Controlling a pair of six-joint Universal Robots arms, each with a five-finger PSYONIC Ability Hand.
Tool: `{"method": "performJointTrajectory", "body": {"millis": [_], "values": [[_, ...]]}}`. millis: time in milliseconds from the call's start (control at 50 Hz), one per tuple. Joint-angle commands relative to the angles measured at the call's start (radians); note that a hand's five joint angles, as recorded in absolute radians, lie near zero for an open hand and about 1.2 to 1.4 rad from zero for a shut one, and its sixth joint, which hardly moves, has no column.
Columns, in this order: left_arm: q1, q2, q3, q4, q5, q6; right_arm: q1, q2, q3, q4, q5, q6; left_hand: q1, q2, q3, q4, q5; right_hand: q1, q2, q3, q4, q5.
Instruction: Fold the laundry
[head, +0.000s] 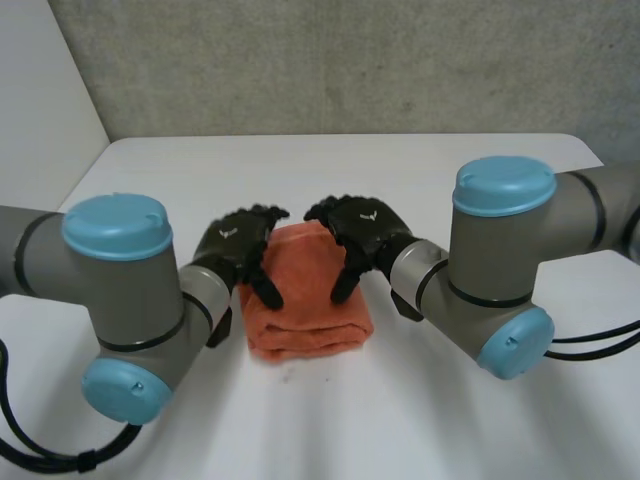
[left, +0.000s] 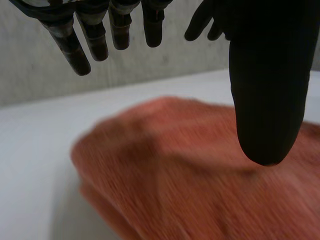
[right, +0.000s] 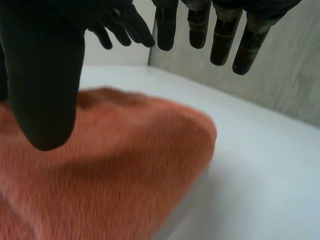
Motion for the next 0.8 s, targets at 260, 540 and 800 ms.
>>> {"method": "performJointTrajectory", "body": {"millis": [260,540,800], "values": [[0.030,0.005,-0.001,-0.130,-0.059,-0.011,-0.040,0.132,-0.227,0.190,-0.001,-0.002,-0.006,0.006,0.006,0.005,-0.026,-0.031,-0.045,-0.039,-0.056,-0.068],[0.062,0.376,0.076,-0.130,-0.058,-0.013,-0.175,-0.357,-0.031,0.071,0.105,0.058,-0.006,0.006,0.006,0.005,-0.026,-0.031,-0.045,-0.039,-0.056,-0.068],[0.199,0.509,0.079,-0.194,0.021,-0.018,-0.325,-0.616,0.195,0.046,0.156,-0.031,-0.003,0.009,0.009,0.008,-0.023,-0.031,-0.045,-0.039,-0.056,-0.068]]}}
